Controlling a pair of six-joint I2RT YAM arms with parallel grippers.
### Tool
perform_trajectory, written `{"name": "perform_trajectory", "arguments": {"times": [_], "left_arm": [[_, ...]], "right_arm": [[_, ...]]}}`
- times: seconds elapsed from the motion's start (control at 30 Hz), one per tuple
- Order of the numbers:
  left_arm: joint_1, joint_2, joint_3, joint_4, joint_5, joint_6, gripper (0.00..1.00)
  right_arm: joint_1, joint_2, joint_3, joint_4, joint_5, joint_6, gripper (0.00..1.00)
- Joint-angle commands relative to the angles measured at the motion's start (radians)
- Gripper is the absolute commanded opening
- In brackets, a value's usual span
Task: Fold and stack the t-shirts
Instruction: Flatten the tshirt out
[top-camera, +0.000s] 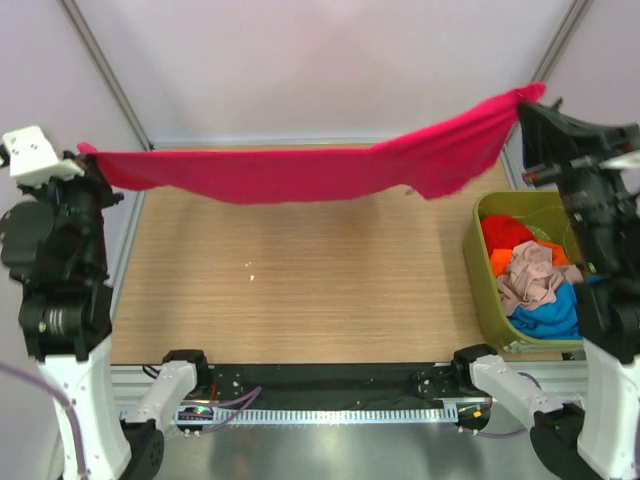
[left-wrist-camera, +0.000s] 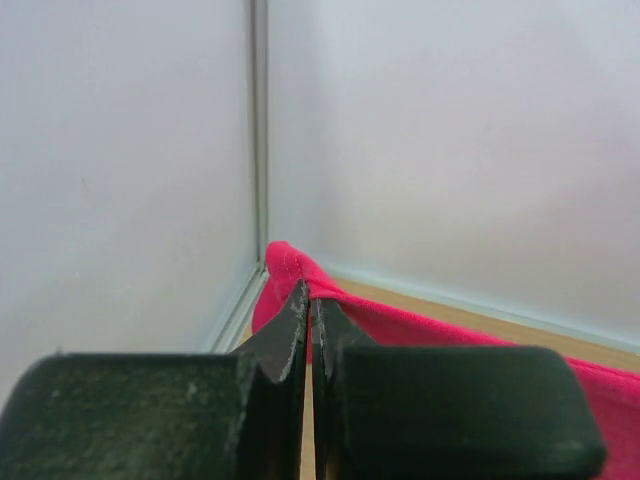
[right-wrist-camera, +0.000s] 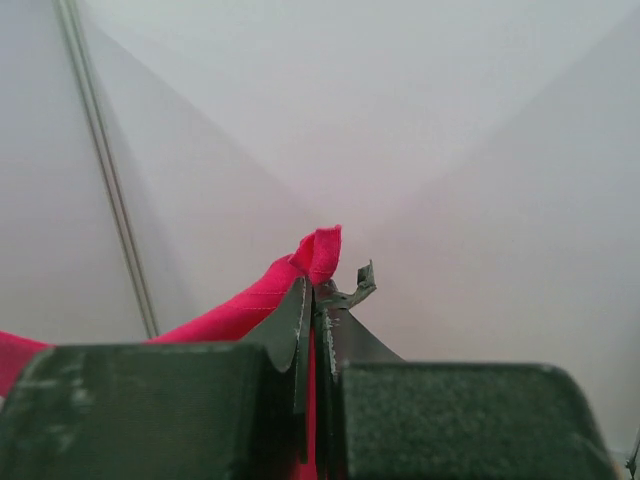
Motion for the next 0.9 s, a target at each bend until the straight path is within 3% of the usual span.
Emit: {"name": "perform_trajectory", "arguments": {"times": [0.0, 0.07, 0.23, 0.4, 0.57, 0.63, 0.87], "left_arm": [[-0.001, -0.088, -0.016, -0.032, 0.130, -0.004, 0.00], [-0.004, -0.134, -0.030, -0.069, 0.215, 0.038, 0.00], [-0.098, -0.228, -0.072, -0.095, 0.202, 0.074, 0.00], [-0.107, -0.159, -0.065, -0.081, 0.242, 0.170, 0.00], [-0.107, 0.028, -0.154, 0.021, 0.181, 0.262, 0.00], [-0.107, 0.079, -0.202, 0.070, 0.150, 0.304, 0.00], [-0.087, 0.468, -0.311, 0.330, 0.087, 0.305, 0.00]], "right_arm": [[-0.001, -0.088, 0.008, -0.158, -0.012, 0.030, 0.01], [-0.001, -0.144, 0.012, -0.174, 0.000, 0.041, 0.01], [-0.001, -0.228, -0.043, -0.159, 0.017, 0.043, 0.01], [0.001, -0.140, -0.098, -0.082, 0.068, -0.034, 0.01], [-0.001, 0.099, -0.135, 0.070, 0.155, -0.117, 0.01], [-0.001, 0.172, -0.170, 0.165, 0.146, -0.126, 0.01], [-0.004, 0.616, -0.183, 0.436, 0.037, -0.142, 0.01]]}}
